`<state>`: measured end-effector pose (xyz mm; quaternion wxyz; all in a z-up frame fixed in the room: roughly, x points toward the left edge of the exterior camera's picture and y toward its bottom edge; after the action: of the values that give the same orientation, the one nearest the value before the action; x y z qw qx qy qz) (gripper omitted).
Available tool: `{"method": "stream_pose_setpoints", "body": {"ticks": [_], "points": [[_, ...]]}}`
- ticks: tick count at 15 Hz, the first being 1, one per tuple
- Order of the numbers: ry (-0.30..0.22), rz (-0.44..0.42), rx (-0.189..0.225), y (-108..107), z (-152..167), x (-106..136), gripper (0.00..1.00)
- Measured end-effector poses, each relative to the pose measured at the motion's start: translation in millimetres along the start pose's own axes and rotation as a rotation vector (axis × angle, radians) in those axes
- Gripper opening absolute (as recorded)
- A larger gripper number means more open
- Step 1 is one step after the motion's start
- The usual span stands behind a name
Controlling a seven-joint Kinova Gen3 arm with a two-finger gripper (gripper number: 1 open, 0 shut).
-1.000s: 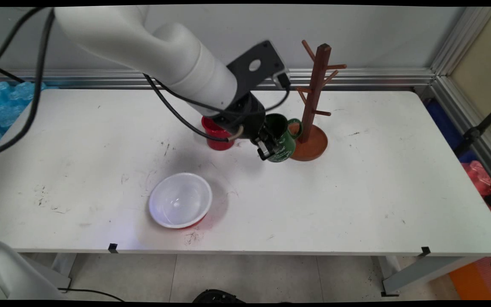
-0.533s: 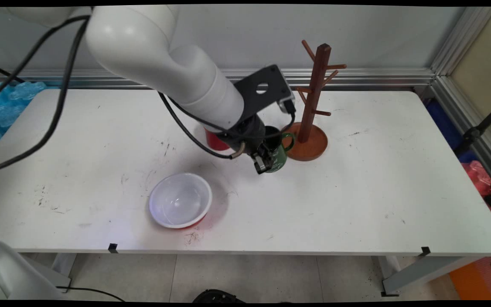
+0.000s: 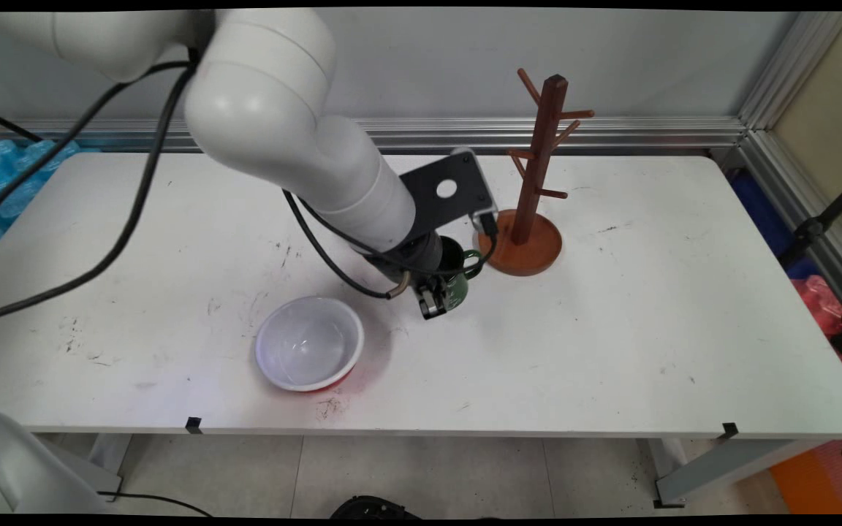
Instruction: Place the picked object on the table
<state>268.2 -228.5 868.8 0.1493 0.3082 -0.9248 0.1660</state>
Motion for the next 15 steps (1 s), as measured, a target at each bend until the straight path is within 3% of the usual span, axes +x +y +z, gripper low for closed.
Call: {"method": "stream_pose_setpoints", "body": {"ticks": [15], "points": [[-0.093,0.084,0.034,12.8,31.3,-12.8,0.0]]}}
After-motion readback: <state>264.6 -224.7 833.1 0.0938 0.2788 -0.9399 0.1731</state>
